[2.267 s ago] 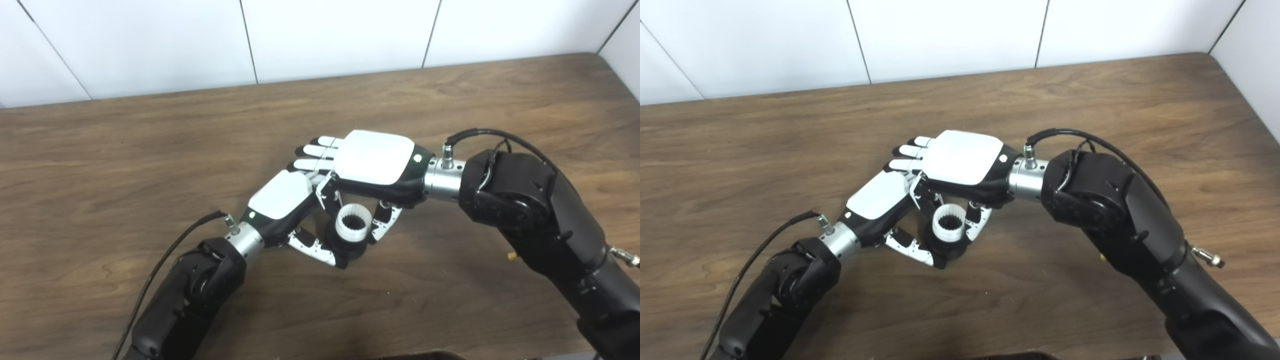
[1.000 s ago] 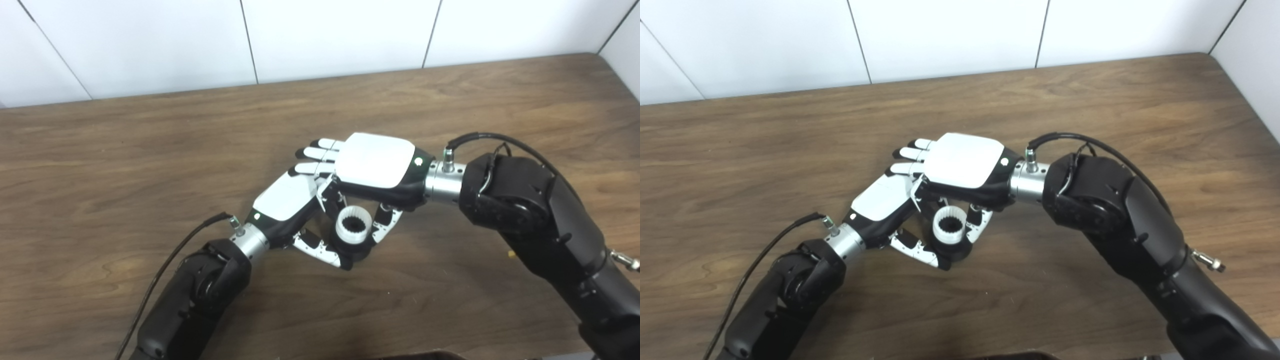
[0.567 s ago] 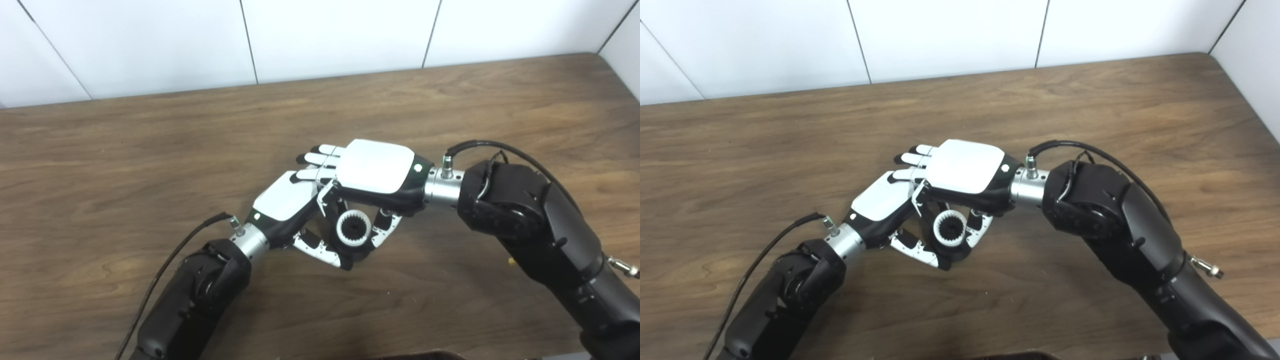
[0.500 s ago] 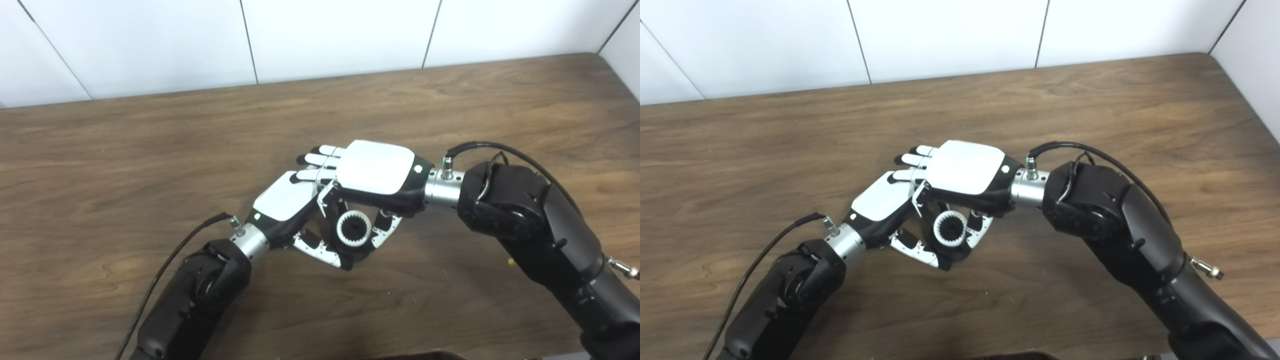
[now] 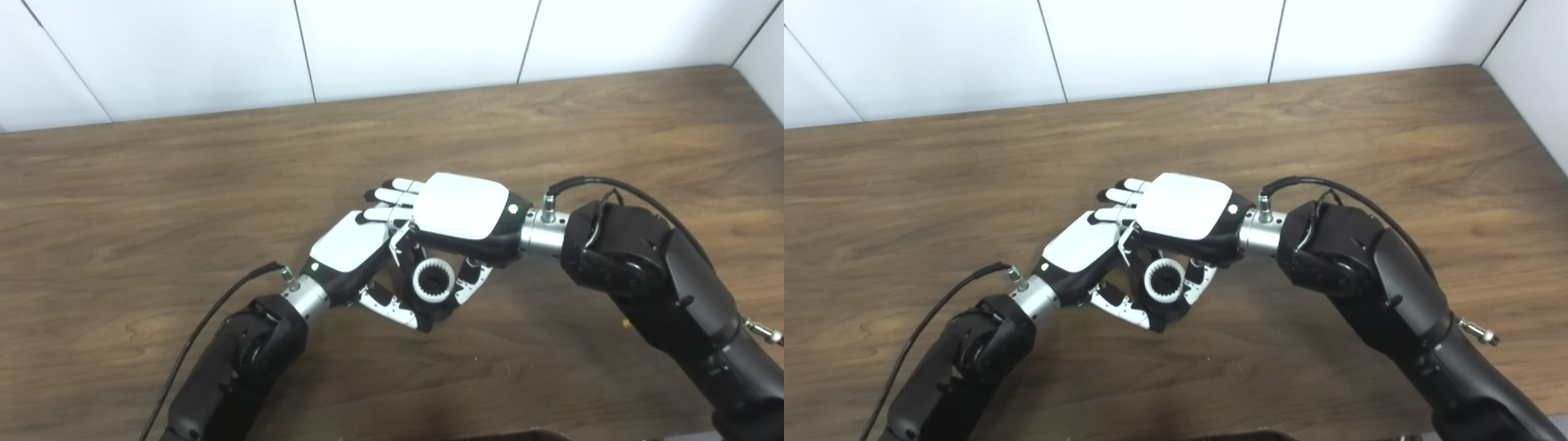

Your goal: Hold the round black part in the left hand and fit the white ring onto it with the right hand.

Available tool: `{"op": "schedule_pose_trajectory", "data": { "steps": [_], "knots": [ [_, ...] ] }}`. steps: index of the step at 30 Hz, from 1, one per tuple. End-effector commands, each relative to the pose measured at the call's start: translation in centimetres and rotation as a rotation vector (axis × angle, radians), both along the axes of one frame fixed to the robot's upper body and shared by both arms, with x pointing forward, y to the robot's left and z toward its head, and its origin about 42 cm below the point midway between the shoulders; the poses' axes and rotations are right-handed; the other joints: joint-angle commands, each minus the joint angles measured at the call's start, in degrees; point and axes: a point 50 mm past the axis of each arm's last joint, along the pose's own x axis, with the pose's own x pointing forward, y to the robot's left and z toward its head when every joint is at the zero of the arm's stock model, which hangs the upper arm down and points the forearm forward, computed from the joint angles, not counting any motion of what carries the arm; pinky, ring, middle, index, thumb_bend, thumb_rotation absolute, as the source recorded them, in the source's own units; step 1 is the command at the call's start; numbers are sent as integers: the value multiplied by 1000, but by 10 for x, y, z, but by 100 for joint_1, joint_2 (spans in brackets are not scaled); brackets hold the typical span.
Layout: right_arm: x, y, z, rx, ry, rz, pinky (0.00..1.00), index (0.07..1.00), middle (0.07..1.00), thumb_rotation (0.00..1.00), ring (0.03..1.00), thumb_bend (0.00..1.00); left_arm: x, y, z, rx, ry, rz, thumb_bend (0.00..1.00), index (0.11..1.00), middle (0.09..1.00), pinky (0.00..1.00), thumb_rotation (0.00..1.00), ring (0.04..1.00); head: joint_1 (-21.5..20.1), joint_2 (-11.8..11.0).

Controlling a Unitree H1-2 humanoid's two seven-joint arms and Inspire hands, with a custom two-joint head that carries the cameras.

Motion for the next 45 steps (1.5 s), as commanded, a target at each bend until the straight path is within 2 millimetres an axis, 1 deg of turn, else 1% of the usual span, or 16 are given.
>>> {"op": "schedule_pose_trajectory", "data": {
  "steps": [1,9,22,27,34,45],
  "knots": [
    [4,-1,7,12,-19,-8,1000,480,943,129,1000,516,1,-4,15,-39,-63,-16,517,478,954,1000,51,961,-10,-2],
    [13,-4,8,-8,10,-44,1000,481,956,130,1000,513,-1,-4,15,-37,-48,-5,517,479,943,1000,51,950,-58,-13],
    [22,-9,1,-11,21,-66,1000,481,952,131,1000,515,-2,-3,12,-50,-43,-10,516,478,922,1000,51,938,-48,-45],
    [21,-8,2,-4,18,-65,1000,481,953,131,1000,515,-1,-3,12,-41,-40,-5,516,478,928,1000,51,943,-37,-66],
    [14,-6,9,25,13,-49,1000,481,960,133,1000,514,0,-2,10,-46,-35,1,517,478,938,1000,50,945,-41,-76],
    [10,-8,18,61,31,-68,1000,490,982,146,1000,517,2,-3,9,-46,-35,-1,517,477,941,1000,51,945,-50,-94]
  ]
}}
